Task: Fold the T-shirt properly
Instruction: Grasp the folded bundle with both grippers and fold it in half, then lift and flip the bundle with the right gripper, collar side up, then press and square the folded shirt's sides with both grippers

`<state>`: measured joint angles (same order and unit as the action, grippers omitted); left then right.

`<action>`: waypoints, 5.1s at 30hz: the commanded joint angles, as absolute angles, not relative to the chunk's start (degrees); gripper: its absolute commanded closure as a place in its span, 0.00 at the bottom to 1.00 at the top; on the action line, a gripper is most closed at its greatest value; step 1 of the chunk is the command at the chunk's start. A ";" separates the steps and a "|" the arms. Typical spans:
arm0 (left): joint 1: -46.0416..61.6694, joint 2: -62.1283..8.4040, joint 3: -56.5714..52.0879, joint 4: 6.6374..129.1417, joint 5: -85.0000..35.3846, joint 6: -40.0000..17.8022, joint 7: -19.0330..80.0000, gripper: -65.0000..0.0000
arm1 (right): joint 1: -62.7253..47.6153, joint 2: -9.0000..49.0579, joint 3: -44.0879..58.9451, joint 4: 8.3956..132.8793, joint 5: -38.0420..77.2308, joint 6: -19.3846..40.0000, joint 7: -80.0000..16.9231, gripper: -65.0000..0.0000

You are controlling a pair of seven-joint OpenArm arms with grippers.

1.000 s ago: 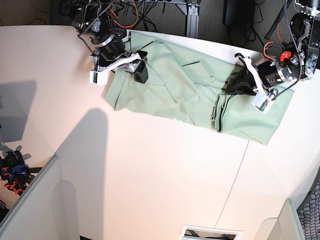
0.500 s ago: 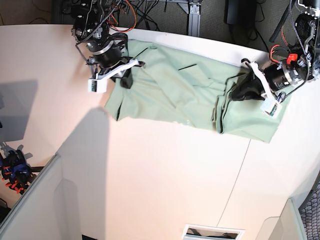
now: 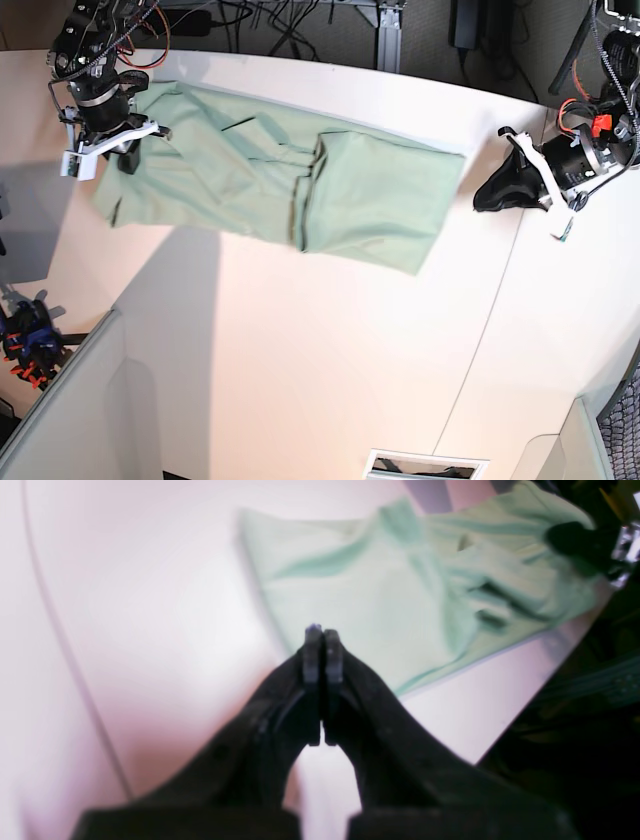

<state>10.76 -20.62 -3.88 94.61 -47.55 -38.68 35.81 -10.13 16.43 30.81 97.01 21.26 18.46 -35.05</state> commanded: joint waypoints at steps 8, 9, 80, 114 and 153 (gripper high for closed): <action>10.17 -22.55 -5.98 95.68 -47.11 -40.00 34.57 1.00 | -9.54 13.65 28.99 105.47 31.29 18.92 -38.06 1.00; 10.20 -23.22 -5.98 95.68 -47.09 -40.00 34.57 1.00 | -9.54 12.45 27.75 107.63 31.20 18.92 -38.24 1.00; 5.45 -18.65 25.43 94.91 -12.05 -33.23 24.60 1.00 | 22.96 5.61 -1.87 67.55 4.54 22.24 -26.94 1.00; -11.03 -23.38 17.93 76.51 -13.30 -27.24 19.46 1.00 | -6.07 4.60 0.43 98.52 13.91 22.35 -32.82 1.00; -0.08 -19.18 13.04 86.28 -22.20 -38.13 21.50 1.00 | 2.15 0.01 -3.44 88.97 8.45 22.74 -26.37 1.00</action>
<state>0.71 -18.68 13.32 85.12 -21.10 -37.85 22.68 1.04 0.14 -3.51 87.79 7.51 22.52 -27.97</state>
